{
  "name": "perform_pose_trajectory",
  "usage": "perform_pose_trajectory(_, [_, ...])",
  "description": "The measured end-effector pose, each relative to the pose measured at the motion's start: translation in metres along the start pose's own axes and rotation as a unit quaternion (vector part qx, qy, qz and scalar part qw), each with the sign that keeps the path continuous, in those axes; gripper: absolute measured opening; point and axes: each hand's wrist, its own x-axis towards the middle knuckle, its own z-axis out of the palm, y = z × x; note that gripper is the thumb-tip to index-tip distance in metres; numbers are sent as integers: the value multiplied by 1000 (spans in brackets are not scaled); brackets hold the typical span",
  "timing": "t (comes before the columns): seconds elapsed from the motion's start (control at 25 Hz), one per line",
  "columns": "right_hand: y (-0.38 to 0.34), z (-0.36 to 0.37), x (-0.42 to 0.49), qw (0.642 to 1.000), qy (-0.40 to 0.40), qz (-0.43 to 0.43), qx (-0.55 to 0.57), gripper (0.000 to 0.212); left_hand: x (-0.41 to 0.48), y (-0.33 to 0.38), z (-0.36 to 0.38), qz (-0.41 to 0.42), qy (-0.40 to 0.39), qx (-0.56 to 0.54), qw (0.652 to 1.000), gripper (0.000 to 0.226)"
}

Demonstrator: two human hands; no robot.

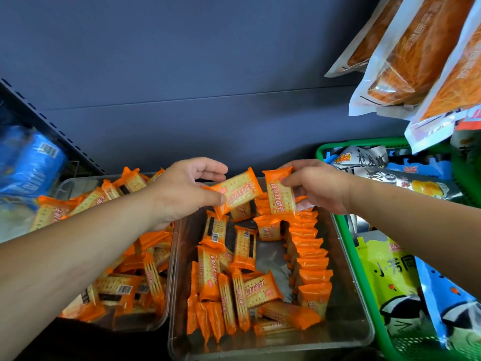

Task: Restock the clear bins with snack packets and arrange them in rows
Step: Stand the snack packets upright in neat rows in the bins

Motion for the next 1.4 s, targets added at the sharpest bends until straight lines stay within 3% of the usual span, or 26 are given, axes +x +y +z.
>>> perform_pose_trajectory(0.12, [-3, 0, -3, 1000, 3, -22, -6, 22, 2, 0, -1, -7, -5, -12, 1000, 60])
perform_pose_trajectory(0.32, [-4, 10, -10, 999, 0, -42, 0, 27, 0, 7, 12, 50, -81, 83, 992, 69])
perform_pose_trajectory(0.56, [-4, 31, -19, 992, -122, -30, -12, 38, 9, 11, 38, 125, 13, 94, 988, 62])
perform_pose_trajectory(0.72, [1, 36, -18, 991, -74, -61, -95, 44, 10, 5, 45, 145, 27, 126, 981, 54])
perform_pose_trajectory(0.84, [7, 32, -18, 978, -32, -86, -185, 42, 13, -13, 45, 100, 12, 192, 976, 44])
perform_pose_trajectory(0.96, [17, 29, -20, 958, -13, -98, -269, 41, 15, -37, 47, 2, -56, 232, 971, 37])
perform_pose_trajectory(1.08, [29, 32, -20, 915, -23, -144, -376, 39, 16, -49, 52, -38, -105, 270, 956, 30])
perform_pose_trajectory(1.24, [34, 35, -15, 864, -26, -186, -467, 57, 20, -52, 64, -38, -118, 234, 964, 30])
perform_pose_trajectory(1.4, [46, 39, -14, 751, 6, -200, -629, 62, 25, -58, 77, -35, -145, 225, 963, 32])
